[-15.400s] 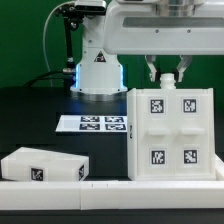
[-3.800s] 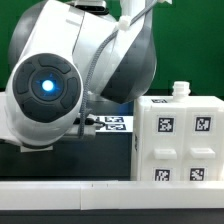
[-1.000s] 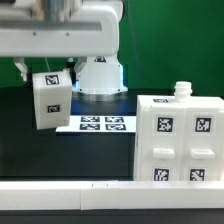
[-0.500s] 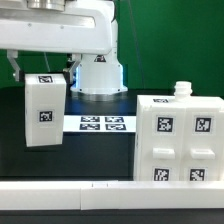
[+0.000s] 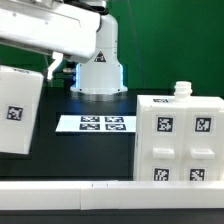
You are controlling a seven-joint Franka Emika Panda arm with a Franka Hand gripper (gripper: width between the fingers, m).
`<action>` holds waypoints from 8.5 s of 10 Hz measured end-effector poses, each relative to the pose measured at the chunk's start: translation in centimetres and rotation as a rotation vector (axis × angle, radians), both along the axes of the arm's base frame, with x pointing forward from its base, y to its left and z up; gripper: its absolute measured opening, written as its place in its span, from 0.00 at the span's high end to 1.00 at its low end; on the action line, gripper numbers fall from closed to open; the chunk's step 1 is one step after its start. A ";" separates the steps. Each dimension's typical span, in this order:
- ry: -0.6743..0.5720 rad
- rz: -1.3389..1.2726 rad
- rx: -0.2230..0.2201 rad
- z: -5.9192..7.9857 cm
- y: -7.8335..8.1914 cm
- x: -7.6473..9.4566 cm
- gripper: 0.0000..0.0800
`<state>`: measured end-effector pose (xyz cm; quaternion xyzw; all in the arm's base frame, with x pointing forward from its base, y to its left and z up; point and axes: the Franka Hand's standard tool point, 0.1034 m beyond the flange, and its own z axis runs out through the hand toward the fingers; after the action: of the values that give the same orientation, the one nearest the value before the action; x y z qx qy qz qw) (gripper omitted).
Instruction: Assemble cabinet
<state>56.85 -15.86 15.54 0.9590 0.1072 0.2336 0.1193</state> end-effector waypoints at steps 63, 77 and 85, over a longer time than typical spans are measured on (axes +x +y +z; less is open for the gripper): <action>1.241 0.059 0.378 -1.7 7.6 2.7 0.01; 1.216 -0.237 0.267 -6.0 4.4 1.9 0.01; 1.344 -0.284 0.294 -8.0 5.6 -0.8 0.01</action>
Offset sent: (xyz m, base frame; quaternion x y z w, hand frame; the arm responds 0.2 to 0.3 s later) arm 0.0224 0.0298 -0.0138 0.0595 0.0353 0.0324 0.9971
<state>56.06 -10.31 7.51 0.9066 -0.0013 -0.4154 -0.0743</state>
